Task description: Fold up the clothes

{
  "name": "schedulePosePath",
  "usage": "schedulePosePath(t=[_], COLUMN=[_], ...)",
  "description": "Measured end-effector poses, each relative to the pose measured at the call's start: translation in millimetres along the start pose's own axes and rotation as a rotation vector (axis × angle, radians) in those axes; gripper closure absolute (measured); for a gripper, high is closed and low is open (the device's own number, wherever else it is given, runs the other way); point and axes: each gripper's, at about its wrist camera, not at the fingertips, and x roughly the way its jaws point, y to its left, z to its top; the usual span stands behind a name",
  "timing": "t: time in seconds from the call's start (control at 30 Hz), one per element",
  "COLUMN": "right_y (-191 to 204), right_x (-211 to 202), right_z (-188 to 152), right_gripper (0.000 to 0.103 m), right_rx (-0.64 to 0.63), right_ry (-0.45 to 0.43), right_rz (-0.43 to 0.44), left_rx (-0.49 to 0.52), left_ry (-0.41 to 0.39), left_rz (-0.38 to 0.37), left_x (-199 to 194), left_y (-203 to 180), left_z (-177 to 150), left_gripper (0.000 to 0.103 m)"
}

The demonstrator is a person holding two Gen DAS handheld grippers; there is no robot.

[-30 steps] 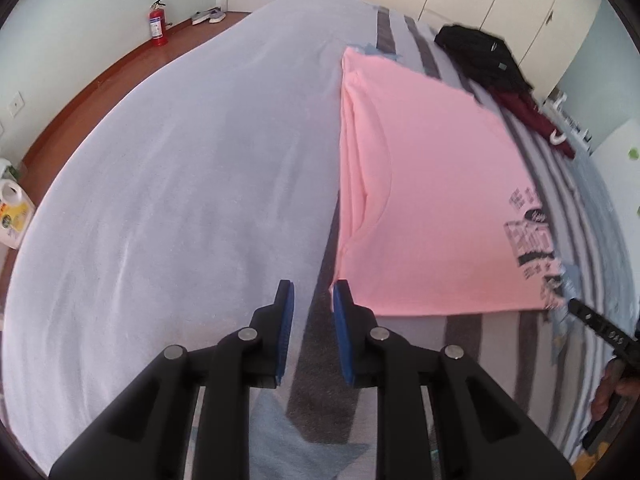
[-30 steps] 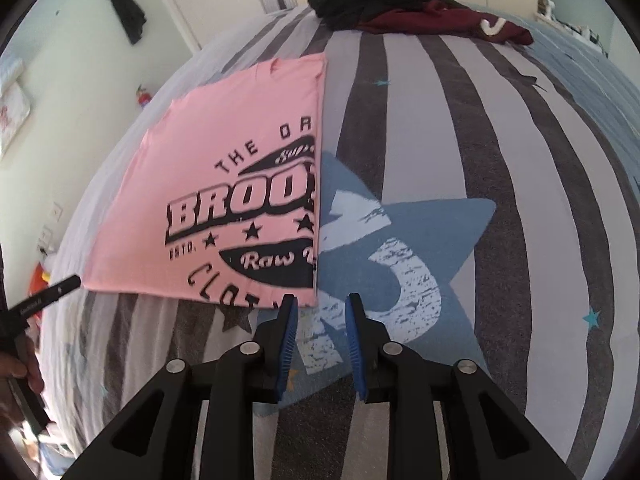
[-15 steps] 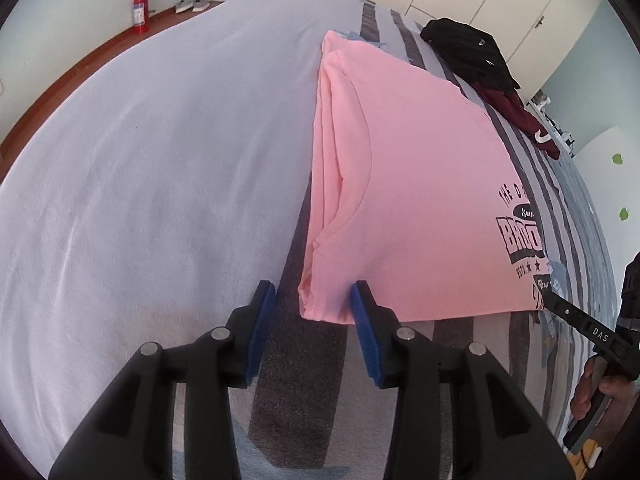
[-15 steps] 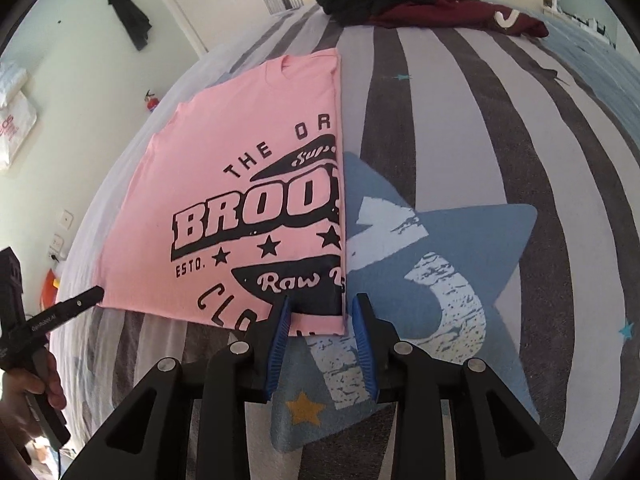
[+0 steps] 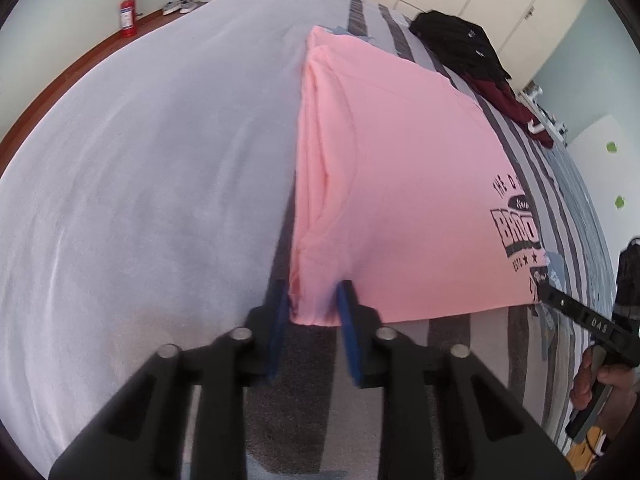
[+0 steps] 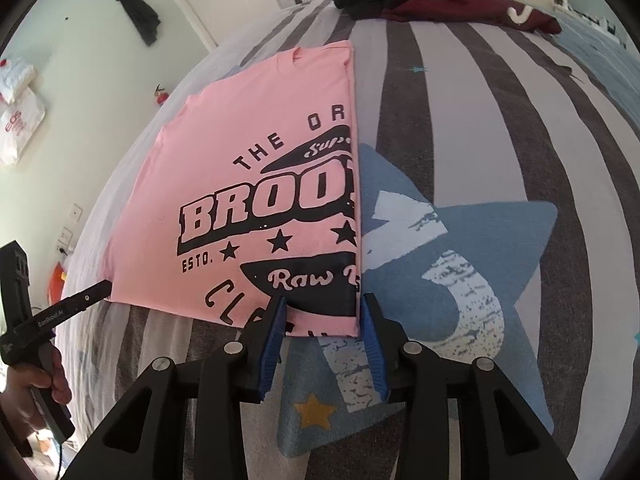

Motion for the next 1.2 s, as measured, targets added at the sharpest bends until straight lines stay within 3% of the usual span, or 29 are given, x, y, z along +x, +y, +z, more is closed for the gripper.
schedulePosePath(t=[0.13, 0.27, 0.5, 0.67, 0.77, 0.83, 1.07, 1.2], right_y=[1.8, 3.9, 11.5, 16.6, 16.4, 15.7, 18.9, 34.8], right_x=[-0.2, -1.9, -41.5, -69.5, -69.5, -66.1, -76.6, -96.3], right_z=[4.2, 8.2, 6.5, -36.7, -77.6, -93.7, -92.1, -62.3], right_gripper=[0.092, 0.095, 0.097, 0.097, 0.097, 0.097, 0.097, 0.097], right_rx=[-0.015, -0.029, -0.031, -0.031, -0.017, -0.007, -0.007, -0.076], right_ry=[0.014, 0.024, -0.004, 0.101, 0.196, 0.227, 0.238, 0.267], right_rz=[-0.019, -0.036, -0.028, 0.0, 0.005, 0.001, -0.003, -0.028], left_rx=[0.024, 0.04, 0.072, 0.067, 0.045, 0.033, 0.0, -0.018], left_ry=[-0.001, -0.009, -0.025, 0.095, 0.193, 0.216, 0.193, 0.202], left_rz=[0.008, 0.003, -0.032, -0.017, 0.014, 0.035, 0.031, 0.018], left_x=[-3.3, -16.7, -68.9, -103.5, -98.6, -91.2, -111.9, -131.1], left_y=[-3.2, -5.9, -10.0, -5.1, 6.9, 11.5, 13.4, 10.1], left_z=[1.0, 4.2, 6.5, -47.5, -90.9, -100.8, -88.4, -51.1], left_gripper=[0.092, 0.094, 0.094, 0.094, 0.094, 0.094, 0.095, 0.095])
